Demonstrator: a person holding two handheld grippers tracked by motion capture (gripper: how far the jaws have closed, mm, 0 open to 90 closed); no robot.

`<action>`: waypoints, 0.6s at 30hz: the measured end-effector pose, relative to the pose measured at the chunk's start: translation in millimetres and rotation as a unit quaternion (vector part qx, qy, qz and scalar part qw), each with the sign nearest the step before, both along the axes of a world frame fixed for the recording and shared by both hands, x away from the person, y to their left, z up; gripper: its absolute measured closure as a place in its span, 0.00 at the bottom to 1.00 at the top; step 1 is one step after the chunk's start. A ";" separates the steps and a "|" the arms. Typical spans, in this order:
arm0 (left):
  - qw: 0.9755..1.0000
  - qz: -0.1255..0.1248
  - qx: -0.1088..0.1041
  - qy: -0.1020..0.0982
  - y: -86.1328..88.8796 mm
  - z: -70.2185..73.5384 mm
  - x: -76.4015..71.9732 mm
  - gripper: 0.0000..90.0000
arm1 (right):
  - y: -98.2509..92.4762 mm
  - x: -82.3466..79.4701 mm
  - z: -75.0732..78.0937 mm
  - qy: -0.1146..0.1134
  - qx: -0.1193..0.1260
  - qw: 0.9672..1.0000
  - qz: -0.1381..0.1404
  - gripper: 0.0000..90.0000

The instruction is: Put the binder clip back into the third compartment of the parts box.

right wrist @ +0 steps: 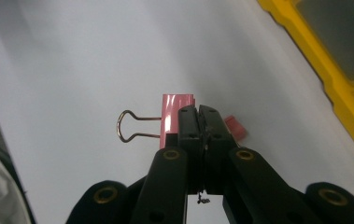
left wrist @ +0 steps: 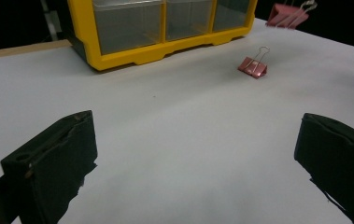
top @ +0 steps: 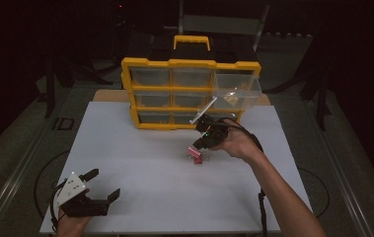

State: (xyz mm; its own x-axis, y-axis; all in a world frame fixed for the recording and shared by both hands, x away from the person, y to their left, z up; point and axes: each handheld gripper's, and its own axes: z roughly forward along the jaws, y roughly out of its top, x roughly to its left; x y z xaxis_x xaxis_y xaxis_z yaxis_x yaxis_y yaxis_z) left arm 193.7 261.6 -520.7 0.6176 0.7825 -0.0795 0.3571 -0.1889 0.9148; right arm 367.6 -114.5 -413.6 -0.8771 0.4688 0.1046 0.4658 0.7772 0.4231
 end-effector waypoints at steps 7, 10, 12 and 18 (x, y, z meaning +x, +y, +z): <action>1.000 0.000 0.000 0.000 -0.1 0.0 0.0 0.00 | -6.6 2.7 23.8 0.000 0.011 1.000 0.001 0.98; 1.000 0.000 0.001 0.000 -0.1 0.1 0.0 0.00 | -9.4 4.6 33.1 -0.001 0.017 1.000 0.001 0.98; 1.000 0.000 0.001 -0.001 0.3 0.1 0.1 0.00 | -11.1 5.8 39.1 -0.001 0.021 1.000 0.000 0.98; 1.000 0.001 0.000 -0.001 0.3 0.1 -0.1 0.00 | -16.5 10.0 57.9 -0.005 0.032 0.999 -0.005 0.98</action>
State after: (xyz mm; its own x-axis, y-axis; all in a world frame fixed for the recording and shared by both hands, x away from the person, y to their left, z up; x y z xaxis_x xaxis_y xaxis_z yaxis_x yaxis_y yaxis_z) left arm 193.7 261.9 -520.6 0.6160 0.7837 -0.0793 0.3565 -0.1875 0.9153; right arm 377.5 -131.0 -355.7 -0.8734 0.4702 0.1265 0.4693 0.7437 0.4760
